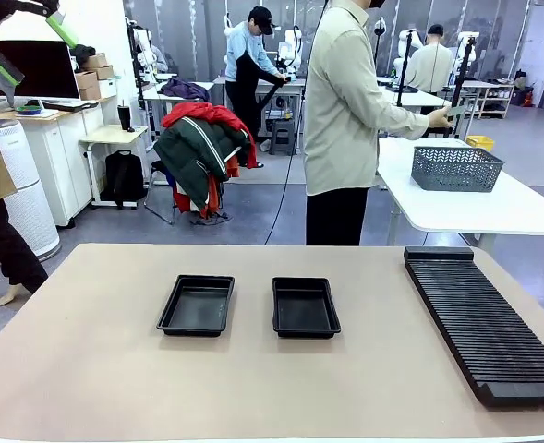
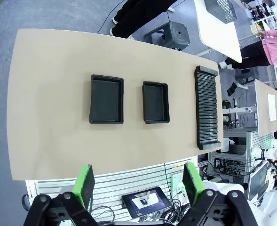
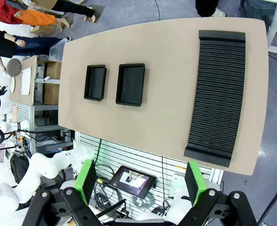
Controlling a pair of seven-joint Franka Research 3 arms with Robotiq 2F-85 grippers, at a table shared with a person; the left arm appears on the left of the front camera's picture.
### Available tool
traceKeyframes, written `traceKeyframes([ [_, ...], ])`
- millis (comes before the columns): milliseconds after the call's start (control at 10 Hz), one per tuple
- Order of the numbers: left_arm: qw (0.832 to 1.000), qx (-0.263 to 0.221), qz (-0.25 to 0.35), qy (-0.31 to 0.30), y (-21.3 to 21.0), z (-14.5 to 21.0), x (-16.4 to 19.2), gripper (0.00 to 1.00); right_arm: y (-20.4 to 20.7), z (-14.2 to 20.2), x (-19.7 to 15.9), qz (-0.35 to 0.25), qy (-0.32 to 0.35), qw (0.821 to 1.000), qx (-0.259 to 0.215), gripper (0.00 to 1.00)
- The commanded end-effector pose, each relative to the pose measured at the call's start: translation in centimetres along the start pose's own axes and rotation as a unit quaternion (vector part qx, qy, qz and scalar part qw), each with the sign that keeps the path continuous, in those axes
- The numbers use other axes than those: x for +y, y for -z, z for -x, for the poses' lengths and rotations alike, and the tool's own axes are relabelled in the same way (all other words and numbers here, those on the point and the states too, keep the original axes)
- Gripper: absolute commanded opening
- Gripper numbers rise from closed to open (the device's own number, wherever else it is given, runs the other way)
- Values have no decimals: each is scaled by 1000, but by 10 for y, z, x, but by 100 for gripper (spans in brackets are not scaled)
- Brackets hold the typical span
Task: Inspect and transfer BCBs to ESD trays.
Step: Pick up the Blank PCB from the PCB Rack and place it in the left ESD tray.
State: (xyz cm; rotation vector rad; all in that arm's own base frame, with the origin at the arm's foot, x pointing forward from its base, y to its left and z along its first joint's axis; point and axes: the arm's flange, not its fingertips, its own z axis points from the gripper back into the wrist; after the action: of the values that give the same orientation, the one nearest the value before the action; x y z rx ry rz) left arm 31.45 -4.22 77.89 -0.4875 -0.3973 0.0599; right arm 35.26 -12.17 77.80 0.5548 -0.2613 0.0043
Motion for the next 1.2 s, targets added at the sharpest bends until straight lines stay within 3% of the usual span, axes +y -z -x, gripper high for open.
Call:
traceKeyframes([
  [0, 1000, 0, 2, -1, 1, 1, 1, 100, 0, 1, 1, -2, -3, 1000, 0, 100],
  [1100, 1000, 0, 2, -1, 1, 1, 1, 100, 0, 1, 1, -2, -3, 1000, 0, 100],
])
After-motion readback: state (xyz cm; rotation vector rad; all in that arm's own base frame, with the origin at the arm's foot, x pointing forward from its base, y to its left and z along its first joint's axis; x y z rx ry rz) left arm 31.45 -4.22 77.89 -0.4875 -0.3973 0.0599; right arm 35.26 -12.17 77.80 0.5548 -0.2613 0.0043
